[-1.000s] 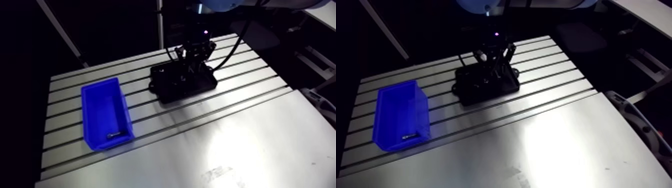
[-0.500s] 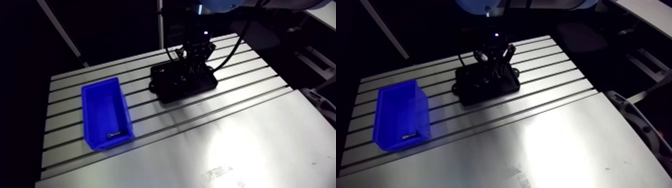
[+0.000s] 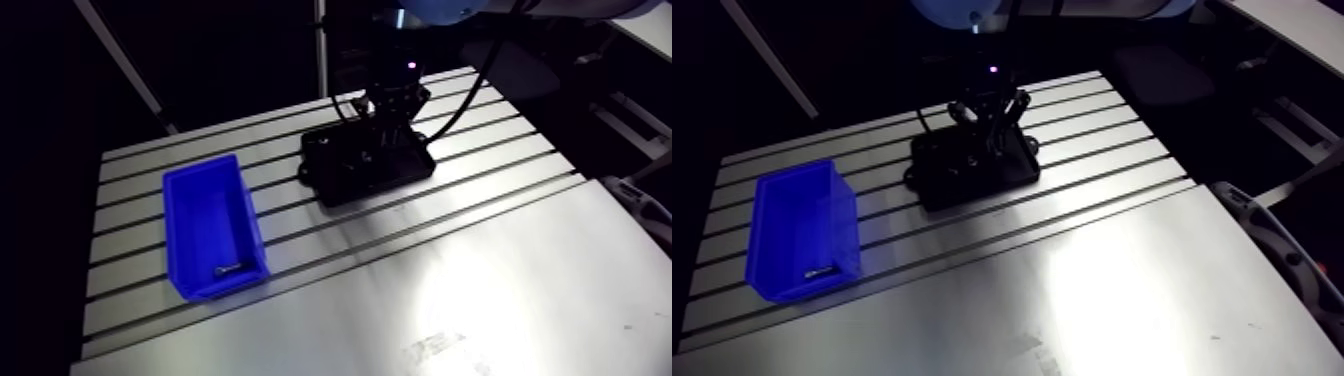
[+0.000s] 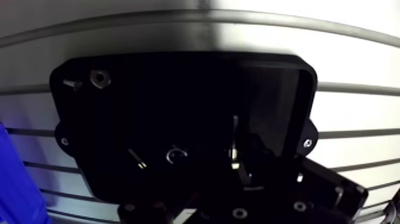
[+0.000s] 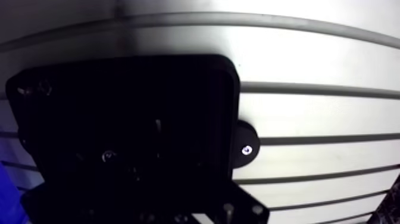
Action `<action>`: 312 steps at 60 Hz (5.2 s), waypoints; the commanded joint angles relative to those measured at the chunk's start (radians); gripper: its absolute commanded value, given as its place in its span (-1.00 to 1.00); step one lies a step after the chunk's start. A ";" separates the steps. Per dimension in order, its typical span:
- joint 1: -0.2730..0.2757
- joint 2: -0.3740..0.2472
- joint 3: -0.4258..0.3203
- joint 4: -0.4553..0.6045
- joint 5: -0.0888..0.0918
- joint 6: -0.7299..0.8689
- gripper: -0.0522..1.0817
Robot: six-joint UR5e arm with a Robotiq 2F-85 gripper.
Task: Pick up the M10 bolt from the tray and put it into the blue bin.
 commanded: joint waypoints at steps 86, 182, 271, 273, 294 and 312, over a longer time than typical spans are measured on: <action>0.041 -0.248 -0.064 0.247 0.013 -0.519 0.98; 0.438 -0.241 -0.047 0.267 0.087 -1.104 0.88; 0.525 -0.125 0.115 0.059 -0.009 -0.985 0.84; 0.526 -0.121 0.119 0.053 -0.009 -0.985 0.84; 0.526 -0.101 0.133 0.023 -0.011 -0.985 0.75; 0.551 -0.146 0.140 0.012 -0.011 -0.916 -0.90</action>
